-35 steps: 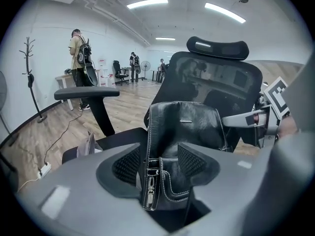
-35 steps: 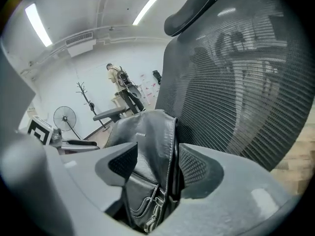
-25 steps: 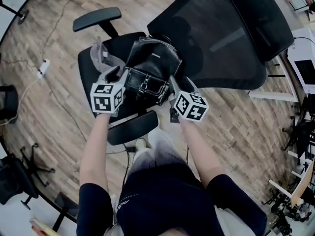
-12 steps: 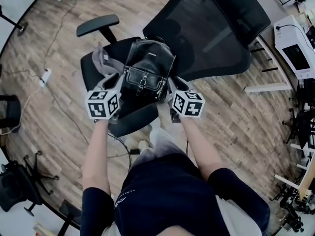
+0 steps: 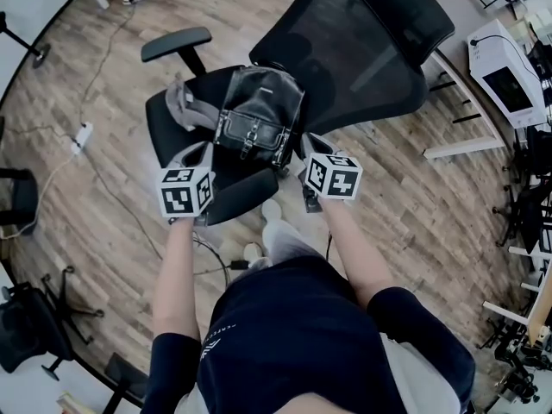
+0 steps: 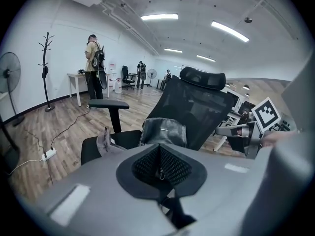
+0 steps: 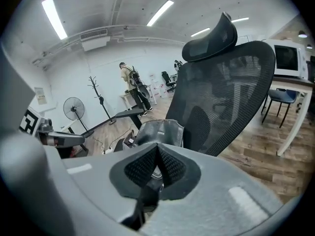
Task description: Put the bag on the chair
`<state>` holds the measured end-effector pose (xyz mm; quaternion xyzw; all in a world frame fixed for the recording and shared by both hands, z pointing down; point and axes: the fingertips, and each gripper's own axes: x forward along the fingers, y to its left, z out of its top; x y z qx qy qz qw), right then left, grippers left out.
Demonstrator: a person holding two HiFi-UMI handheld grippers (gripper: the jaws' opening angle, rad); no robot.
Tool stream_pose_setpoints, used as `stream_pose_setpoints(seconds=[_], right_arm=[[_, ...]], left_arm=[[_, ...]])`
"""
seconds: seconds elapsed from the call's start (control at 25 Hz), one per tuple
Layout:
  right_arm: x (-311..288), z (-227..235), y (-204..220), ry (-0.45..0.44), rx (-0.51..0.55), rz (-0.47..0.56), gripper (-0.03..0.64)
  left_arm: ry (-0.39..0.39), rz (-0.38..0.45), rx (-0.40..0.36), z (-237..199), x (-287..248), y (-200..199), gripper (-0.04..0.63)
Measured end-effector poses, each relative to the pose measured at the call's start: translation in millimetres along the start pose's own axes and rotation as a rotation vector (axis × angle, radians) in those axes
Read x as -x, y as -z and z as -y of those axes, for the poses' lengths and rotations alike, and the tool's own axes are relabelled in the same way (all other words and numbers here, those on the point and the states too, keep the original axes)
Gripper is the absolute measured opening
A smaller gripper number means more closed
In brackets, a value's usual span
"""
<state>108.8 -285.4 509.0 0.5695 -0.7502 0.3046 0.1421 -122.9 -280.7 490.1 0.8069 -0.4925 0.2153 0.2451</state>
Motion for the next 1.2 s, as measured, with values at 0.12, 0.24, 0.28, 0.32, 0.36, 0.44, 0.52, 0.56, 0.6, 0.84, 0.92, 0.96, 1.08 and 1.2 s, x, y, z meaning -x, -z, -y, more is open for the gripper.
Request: stream_pose_setpoints(seconds=[0.12,0.24,0.28,0.32,0.36,0.44,0.52,0.56,0.6,0.84,0.92,0.96,1.08,1.2], right_arm=[[9,-4,0,0.006,0.025,0.005,0.002],[17,-5,2,0.013,0.032,0.007,0.002],[19,-5,3,0.014,0.032,0.008,0.002],[20,-5,4,0.015,0.032,0.008,0.002],[21,-6,5,0.017,0.031,0.008,0.002],[24,-7,5,0.020,0.032,0.010,0.002],[27,-8,4,0.023,0.036,0.013,0.002],[28,-8,4,0.026,0.040,0.014,0.002],[28,-9,4,0.028,0.044,0.016,0.002],[26,-8,5,0.040,0.054,0.008,0.002],[24,-11,5,0.037,0.060,0.004,0.002],[23,-12,4,0.034,0.065,0.003,0.002],[19,-15,1,0.026,0.077,0.005,0.002],[17,-17,-1,0.020,0.080,0.008,0.002]], left_arm=[[-0.002,0.003,-0.006,3,11,5,0.015],[0.003,0.004,-0.026,7,20,10,0.015],[0.008,0.003,-0.028,9,22,12,0.015],[0.010,0.003,-0.027,9,24,14,0.015],[0.009,0.003,-0.022,9,26,16,0.015],[0.000,0.009,-0.001,7,30,17,0.015],[-0.014,0.019,0.020,4,35,18,0.017],[-0.021,0.023,0.026,2,37,18,0.017],[-0.029,0.025,0.029,0,40,19,0.017],[-0.031,0.027,0.046,-4,48,22,0.015],[-0.032,0.023,0.050,-5,48,23,0.015],[-0.033,0.022,0.052,-5,48,23,0.015],[-0.035,0.019,0.045,-4,46,23,0.015],[-0.029,0.018,0.040,-4,46,23,0.015]])
